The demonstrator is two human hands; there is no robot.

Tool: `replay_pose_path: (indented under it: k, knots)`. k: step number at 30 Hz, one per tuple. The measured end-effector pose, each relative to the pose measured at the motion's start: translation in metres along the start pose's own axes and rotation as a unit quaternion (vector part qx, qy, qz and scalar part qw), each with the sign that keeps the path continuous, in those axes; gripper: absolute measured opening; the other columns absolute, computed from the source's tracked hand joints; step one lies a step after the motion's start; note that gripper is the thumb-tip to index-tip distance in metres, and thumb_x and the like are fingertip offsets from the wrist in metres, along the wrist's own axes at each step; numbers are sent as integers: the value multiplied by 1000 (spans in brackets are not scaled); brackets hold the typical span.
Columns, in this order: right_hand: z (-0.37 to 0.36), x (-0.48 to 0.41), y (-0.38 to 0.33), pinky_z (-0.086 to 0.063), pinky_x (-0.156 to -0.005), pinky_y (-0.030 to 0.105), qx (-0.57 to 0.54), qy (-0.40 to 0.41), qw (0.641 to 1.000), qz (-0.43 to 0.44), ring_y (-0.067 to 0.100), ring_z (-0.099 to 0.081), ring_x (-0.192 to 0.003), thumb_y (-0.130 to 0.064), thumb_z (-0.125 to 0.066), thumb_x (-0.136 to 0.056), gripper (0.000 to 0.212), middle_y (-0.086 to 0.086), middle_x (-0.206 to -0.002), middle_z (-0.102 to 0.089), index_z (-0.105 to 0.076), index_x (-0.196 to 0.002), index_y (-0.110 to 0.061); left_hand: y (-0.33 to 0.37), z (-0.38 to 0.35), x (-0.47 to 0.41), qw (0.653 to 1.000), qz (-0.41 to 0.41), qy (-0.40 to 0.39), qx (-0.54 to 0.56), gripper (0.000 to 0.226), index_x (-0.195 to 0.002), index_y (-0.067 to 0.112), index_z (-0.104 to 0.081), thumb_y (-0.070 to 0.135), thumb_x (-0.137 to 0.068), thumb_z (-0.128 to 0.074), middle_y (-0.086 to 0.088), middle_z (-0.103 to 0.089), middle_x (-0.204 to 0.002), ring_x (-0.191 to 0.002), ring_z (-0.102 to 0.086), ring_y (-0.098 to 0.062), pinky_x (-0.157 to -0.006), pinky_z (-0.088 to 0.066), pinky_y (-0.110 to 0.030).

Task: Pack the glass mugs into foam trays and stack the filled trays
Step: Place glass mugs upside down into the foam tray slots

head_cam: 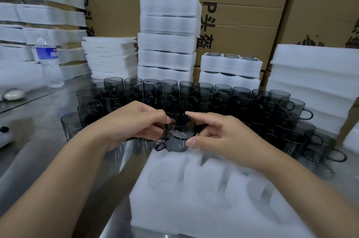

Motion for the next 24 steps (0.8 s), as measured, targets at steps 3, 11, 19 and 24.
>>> replay_pose_path:
  k: [3,11,19,24]
  knots:
    - [0,0,0,-45,-62,12,0,-1,1000,2,5,-65,-74,-55,-68,-66,59,-10,-79,-73,-50,-122,-50,1,-2,-1,1000,-9,0,8,21,-71,17,-79,33,-69,-65,6,-75,-90,-81,-69,-1,-63,-53,-14]
    - [-2,-2,1,-42,-68,7,63,6,998,16,-6,-58,-75,-31,-70,-83,44,-18,-99,-60,-59,-126,-33,2,-4,5,998,-14,-41,-53,18,-91,18,-79,12,-82,-65,4,-75,-96,-96,-68,-8,-88,-52,-21]
    - [-2,0,1,-47,-73,12,68,-2,997,25,-3,-61,-80,-21,-66,-87,20,-23,-90,-67,-71,-99,-36,1,-3,4,992,-24,-24,-122,28,-90,29,-78,7,-73,-78,7,-75,-88,-91,-68,-9,-91,-49,-23]
    - [-4,-1,2,-42,-71,6,88,-2,996,31,-5,-61,-81,-21,-67,-86,18,-22,-90,-67,-73,-95,-35,5,-8,2,990,-70,21,-124,23,-86,35,-76,14,-78,-76,17,-74,-86,-82,-66,4,-76,-45,-14]
Point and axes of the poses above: each hand's wrist, its own x-axis away from the middle knuckle, its own z-axis out of the back of the hand, y = z × x, the point moved 5 cm from there along -x, towards the middle knuckle
